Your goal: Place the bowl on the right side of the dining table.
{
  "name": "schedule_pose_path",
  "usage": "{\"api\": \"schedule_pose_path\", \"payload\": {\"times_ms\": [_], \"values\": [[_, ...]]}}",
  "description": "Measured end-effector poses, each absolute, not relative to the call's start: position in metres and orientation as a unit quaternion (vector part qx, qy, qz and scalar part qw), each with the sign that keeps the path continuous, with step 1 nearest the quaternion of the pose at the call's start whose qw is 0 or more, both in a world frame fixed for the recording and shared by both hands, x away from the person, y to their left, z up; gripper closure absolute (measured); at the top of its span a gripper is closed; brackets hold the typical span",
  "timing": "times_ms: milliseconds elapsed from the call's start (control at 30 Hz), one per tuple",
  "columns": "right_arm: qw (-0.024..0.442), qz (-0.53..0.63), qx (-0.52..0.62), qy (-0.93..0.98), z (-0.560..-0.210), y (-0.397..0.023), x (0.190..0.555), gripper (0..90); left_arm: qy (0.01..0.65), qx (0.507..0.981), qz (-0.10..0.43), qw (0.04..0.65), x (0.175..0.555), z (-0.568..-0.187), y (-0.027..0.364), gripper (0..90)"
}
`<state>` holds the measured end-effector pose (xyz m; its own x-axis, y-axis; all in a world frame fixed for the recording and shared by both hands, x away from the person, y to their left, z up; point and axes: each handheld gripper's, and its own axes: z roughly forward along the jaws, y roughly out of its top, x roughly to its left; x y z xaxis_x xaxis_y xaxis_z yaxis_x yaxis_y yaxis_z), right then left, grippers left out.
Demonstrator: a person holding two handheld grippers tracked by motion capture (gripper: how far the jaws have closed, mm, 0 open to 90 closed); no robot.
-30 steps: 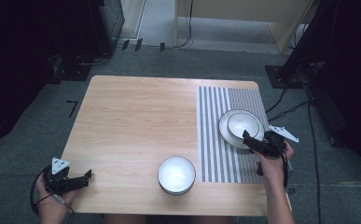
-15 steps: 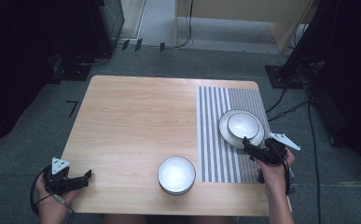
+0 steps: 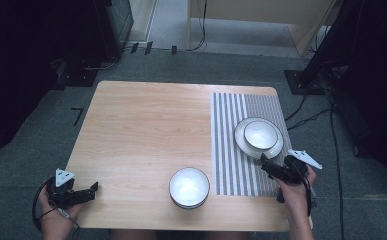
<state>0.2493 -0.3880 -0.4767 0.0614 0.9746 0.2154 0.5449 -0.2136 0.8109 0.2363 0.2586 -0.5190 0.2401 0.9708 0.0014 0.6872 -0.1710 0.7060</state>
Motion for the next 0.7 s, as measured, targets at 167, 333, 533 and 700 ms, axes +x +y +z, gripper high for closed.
{"api": "schedule_pose_path", "payload": {"times_ms": [167, 333, 533, 700], "values": [[0.274, 0.389, 0.675, 0.564, -0.482, -0.39, 0.245, 0.0, 0.57, 0.728, 0.236, 0.301, 0.236, -0.519, 0.259, 0.0], [0.272, 0.384, 0.677, 0.566, -0.489, -0.393, 0.241, 0.0, 0.57, 0.728, 0.236, 0.301, 0.236, -0.519, 0.258, 0.0], [0.271, 0.377, 0.678, 0.571, -0.495, -0.395, 0.237, 0.0, 0.57, 0.728, 0.236, 0.301, 0.236, -0.519, 0.258, 0.0], [0.269, 0.371, 0.679, 0.574, -0.499, -0.396, 0.235, 0.0, 0.57, 0.728, 0.236, 0.301, 0.236, -0.519, 0.258, 0.0]]}}
